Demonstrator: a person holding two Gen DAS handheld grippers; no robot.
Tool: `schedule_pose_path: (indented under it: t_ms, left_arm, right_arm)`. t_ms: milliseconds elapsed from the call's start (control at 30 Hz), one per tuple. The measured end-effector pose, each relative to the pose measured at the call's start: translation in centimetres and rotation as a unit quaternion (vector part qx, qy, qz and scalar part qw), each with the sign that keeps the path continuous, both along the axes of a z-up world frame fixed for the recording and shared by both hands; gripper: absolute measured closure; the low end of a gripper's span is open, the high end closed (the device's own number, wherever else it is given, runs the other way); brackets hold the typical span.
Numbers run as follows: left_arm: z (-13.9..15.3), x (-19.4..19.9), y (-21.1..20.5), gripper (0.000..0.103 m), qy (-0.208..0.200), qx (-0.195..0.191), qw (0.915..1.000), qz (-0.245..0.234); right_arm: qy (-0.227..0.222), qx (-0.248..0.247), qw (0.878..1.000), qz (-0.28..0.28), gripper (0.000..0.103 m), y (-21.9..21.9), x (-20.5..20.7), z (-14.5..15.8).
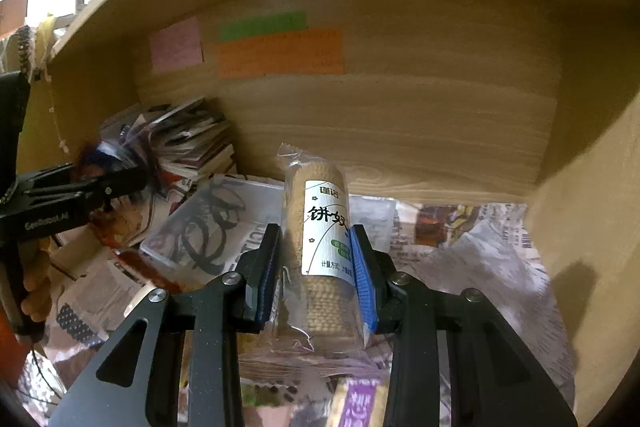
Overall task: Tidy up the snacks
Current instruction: 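Carry both snacks into the clear plastic box and open both grippers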
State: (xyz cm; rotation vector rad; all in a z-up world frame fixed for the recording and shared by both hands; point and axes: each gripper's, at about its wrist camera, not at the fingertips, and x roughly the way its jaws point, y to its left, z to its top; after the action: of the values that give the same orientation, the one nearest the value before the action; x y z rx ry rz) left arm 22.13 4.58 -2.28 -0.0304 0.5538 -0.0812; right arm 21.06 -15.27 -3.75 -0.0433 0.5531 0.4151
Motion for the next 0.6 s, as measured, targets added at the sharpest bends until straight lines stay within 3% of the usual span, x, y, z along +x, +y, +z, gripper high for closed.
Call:
schedule_pose_path:
  t_ms: [433,500,600]
  left_arm:
    - [-1.6,3.8,-0.1,0.049,0.037,-0.007,0.9992,-0.011]
    - [-1.9,3.8,0.2,0.046,0.043,-0.007,0.999,-0.008]
    - [-2.2,3.4,0.6,0.033,0.047,-0.008,0.9989,-0.002]
  right_arm:
    - [0.056,-0.043,0.997,0.024,0.072,3.0,5.4,-2.6]
    - [0.067,-0.054,0.996,0.031,0.072,3.6,6.1,-3.2]
    - [0.083,-0.063,0.994,0.038,0.072,4.2,6.9,-4.0]
